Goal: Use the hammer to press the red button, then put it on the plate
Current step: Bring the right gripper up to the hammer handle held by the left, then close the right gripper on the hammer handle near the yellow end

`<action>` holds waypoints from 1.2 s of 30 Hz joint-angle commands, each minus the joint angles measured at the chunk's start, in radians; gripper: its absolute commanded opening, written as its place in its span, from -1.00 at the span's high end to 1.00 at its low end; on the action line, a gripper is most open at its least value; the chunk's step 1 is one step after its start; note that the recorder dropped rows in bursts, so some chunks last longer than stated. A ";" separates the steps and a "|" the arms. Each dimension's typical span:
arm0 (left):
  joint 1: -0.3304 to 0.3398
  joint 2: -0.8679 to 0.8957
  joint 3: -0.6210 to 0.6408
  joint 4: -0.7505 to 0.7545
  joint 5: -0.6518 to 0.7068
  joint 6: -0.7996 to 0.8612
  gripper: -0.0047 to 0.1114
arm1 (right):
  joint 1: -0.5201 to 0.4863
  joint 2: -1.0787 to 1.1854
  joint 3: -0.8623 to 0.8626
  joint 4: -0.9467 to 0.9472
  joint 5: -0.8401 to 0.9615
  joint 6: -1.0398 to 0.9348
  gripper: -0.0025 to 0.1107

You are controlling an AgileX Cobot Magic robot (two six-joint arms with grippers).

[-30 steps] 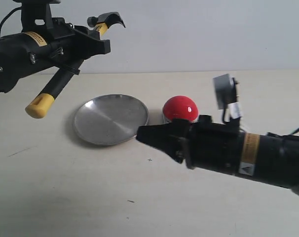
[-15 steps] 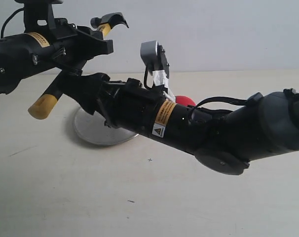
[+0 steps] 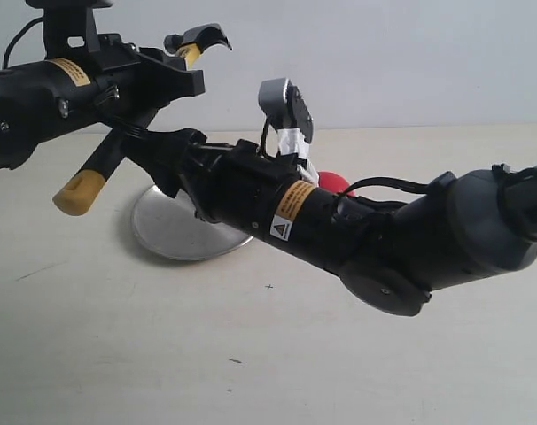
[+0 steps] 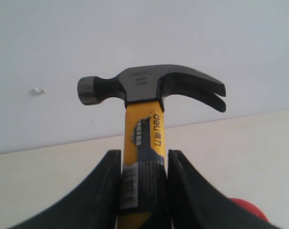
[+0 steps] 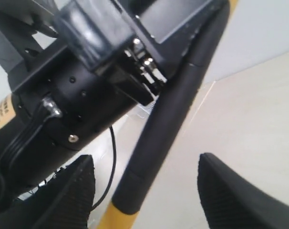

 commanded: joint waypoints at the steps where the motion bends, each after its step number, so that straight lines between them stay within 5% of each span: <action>1: -0.003 -0.022 -0.006 0.061 -0.067 -0.072 0.92 | 0.000 0.002 -0.057 -0.062 0.007 -0.009 -0.12; 18: -0.003 -0.022 -0.006 0.116 -0.074 -0.090 0.92 | 0.000 0.003 -0.093 -0.010 0.145 -0.003 -0.12; 36: -0.003 -0.022 -0.006 0.223 -0.111 -0.184 0.92 | 0.000 0.037 -0.129 -0.010 0.100 0.269 -0.12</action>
